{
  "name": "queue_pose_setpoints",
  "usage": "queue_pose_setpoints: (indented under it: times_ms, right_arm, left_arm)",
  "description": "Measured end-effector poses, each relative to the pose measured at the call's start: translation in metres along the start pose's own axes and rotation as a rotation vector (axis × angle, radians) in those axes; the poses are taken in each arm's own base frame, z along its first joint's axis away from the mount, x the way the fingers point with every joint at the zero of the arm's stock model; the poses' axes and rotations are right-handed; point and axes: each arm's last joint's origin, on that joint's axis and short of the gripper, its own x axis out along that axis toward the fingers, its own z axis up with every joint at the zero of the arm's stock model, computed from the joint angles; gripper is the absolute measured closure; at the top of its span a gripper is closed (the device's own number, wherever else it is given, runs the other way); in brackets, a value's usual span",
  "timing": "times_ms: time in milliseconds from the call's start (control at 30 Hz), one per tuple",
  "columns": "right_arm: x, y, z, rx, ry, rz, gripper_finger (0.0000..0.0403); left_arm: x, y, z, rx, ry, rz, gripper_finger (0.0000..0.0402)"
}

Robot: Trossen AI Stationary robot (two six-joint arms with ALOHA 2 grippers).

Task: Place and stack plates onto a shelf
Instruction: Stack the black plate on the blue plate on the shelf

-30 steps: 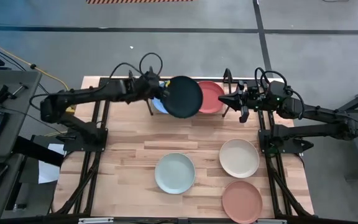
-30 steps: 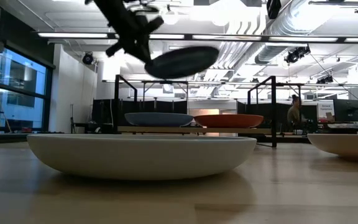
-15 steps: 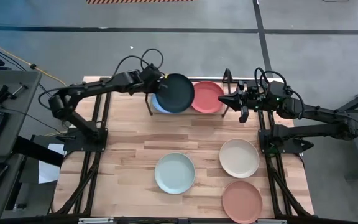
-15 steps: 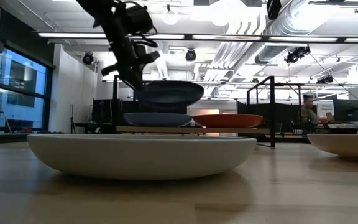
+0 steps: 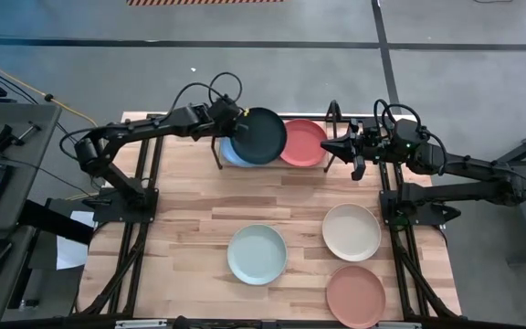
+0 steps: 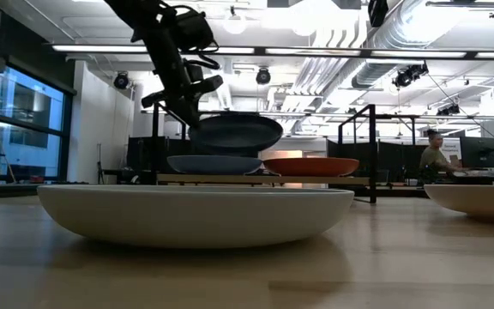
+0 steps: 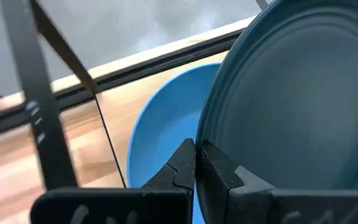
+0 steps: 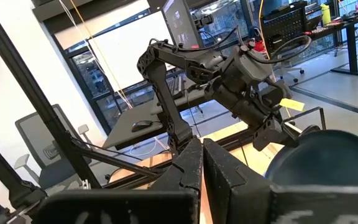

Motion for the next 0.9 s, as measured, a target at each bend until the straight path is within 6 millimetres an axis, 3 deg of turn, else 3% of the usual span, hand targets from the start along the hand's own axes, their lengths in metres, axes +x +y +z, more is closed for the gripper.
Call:
queue_pose_setpoints:
  times_ms: [233,367,500,633,733,900]
  right_arm:
    - [0.000,0.000,0.000,0.014,-0.001,-0.004,0.0402]
    - [0.004,-0.005,-0.001,0.177,-0.040,-0.118,0.0402]
    - [0.018,-0.012,-0.006,0.353,-0.072,-0.206,0.0402]
    - [0.039,-0.019,-0.016,0.385,-0.050,-0.219,0.0400]
    - [0.050,-0.026,-0.020,0.376,-0.001,-0.264,0.0378]
    - [0.051,-0.036,-0.016,0.342,0.093,-0.387,0.0297]
  left_arm:
    - [-0.021,-0.004,0.010,-0.125,-0.108,-0.091,0.0400]
    - [-0.035,-0.011,0.009,-0.140,-0.142,-0.143,0.0400]
    - [-0.045,-0.018,0.004,-0.136,-0.155,-0.165,0.0400]
    - [-0.052,-0.024,0.001,-0.147,-0.167,-0.186,0.0400]
    - [-0.054,-0.027,-0.002,-0.142,-0.165,-0.193,0.0400]
    - [-0.056,-0.031,-0.005,-0.130,-0.158,-0.200,0.0401]
